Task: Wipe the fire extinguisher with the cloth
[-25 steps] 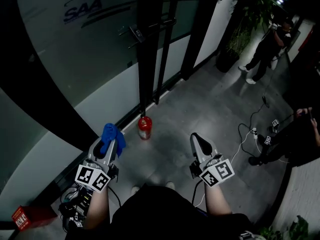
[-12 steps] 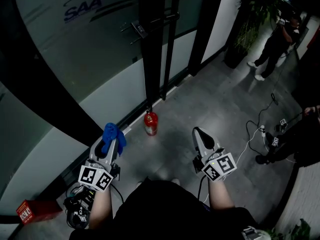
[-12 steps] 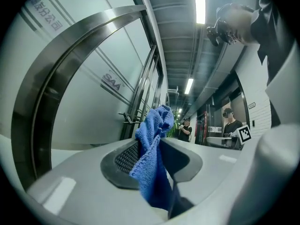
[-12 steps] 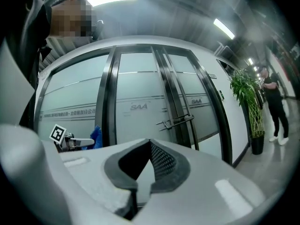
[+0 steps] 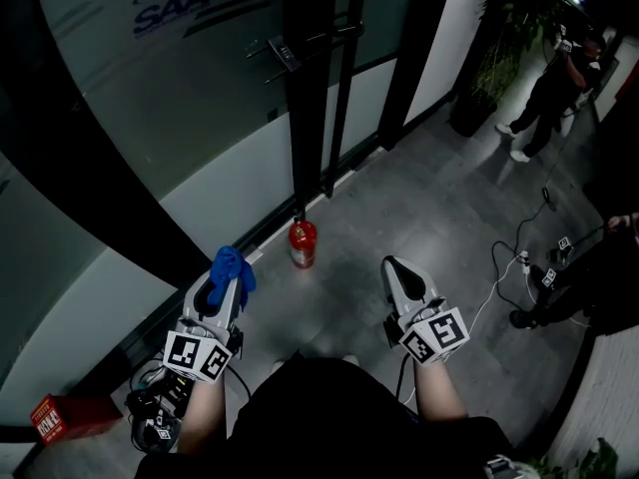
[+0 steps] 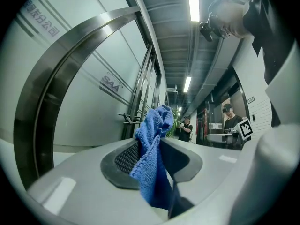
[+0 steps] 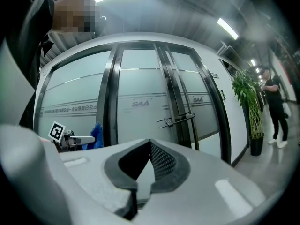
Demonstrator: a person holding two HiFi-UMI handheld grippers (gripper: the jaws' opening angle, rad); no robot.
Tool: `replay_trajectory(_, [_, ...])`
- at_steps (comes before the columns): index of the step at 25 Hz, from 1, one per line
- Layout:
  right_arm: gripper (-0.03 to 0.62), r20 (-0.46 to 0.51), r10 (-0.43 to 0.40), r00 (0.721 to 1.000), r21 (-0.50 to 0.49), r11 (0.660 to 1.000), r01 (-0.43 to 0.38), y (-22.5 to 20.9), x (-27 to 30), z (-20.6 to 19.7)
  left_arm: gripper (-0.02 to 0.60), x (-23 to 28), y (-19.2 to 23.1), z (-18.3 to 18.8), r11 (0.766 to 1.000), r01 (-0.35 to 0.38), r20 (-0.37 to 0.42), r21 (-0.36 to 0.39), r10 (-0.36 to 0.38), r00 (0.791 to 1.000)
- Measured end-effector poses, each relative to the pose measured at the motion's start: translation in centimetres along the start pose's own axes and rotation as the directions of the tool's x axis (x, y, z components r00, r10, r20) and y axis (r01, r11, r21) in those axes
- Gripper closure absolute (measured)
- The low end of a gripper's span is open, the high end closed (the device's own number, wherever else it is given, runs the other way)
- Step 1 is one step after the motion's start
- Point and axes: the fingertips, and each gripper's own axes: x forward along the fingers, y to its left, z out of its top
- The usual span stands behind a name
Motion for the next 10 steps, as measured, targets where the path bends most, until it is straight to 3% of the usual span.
replay_trajectory(5, [0.591, -0.019, -0.015, 1.0, -0.011, 1.0, 0.015, 0.09, -0.66, -0.45, 0.454, 0.31, -0.55, -0.26, 0.999, 0.033, -0.038, 0.015, -0.033, 0.999])
replay_trajectory(10, [0.591, -0.016, -0.019, 1.0, -0.005, 1.0, 0.019, 0.21, -0.76, -0.51, 0.454, 0.59, -1.09, -0.09, 0.999, 0.051, -0.032, -0.016, -0.052, 0.998])
